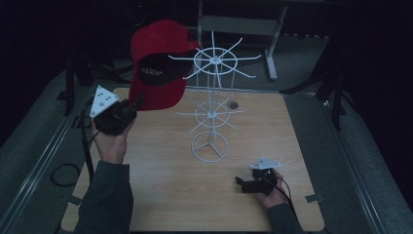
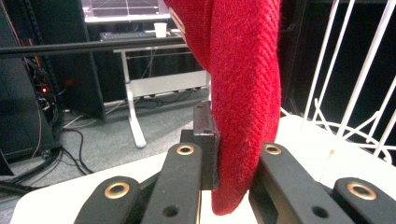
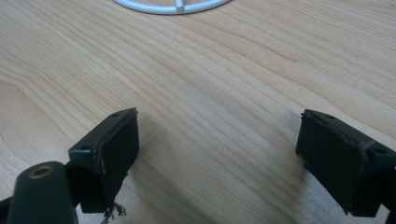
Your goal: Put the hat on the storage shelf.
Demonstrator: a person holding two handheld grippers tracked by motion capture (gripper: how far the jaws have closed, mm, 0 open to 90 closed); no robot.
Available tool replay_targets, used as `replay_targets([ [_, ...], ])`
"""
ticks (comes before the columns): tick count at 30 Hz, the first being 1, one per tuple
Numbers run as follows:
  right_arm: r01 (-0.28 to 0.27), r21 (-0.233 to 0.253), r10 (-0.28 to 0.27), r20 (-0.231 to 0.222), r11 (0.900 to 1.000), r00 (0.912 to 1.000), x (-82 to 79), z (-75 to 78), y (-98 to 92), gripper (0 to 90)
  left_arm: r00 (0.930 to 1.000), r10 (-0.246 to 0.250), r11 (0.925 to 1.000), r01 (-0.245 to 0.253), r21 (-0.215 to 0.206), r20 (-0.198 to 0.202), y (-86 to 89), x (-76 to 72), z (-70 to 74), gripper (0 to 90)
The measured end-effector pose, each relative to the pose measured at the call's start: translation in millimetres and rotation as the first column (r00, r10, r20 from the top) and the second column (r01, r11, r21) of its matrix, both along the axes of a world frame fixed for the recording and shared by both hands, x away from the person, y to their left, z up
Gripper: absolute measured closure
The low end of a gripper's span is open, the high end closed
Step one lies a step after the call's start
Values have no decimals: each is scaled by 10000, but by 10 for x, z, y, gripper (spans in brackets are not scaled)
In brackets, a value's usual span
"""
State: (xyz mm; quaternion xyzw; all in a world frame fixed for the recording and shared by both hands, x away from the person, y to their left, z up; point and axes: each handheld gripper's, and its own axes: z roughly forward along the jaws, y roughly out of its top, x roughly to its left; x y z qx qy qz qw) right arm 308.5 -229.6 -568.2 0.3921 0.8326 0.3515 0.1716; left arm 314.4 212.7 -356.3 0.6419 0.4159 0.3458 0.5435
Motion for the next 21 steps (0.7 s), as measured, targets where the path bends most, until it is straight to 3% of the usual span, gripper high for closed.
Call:
replay_targets([
  [6, -7, -6, 7, 21, 10000, 10000, 1, -1, -1, 131, 9992, 162, 9999, -162, 17, -353, 67, 15, -100, 856],
  [17, -8, -5, 8, 16, 10000, 10000, 1, -1, -1, 131, 9984, -14, 10000, 14, -1, -566, 57, -19, -293, 855],
  [21, -1, 2, 1, 6, 10000, 10000, 1, 0, 0, 131, 9984, -44, 9997, 56, 222, -567, 16, -36, -377, 855],
])
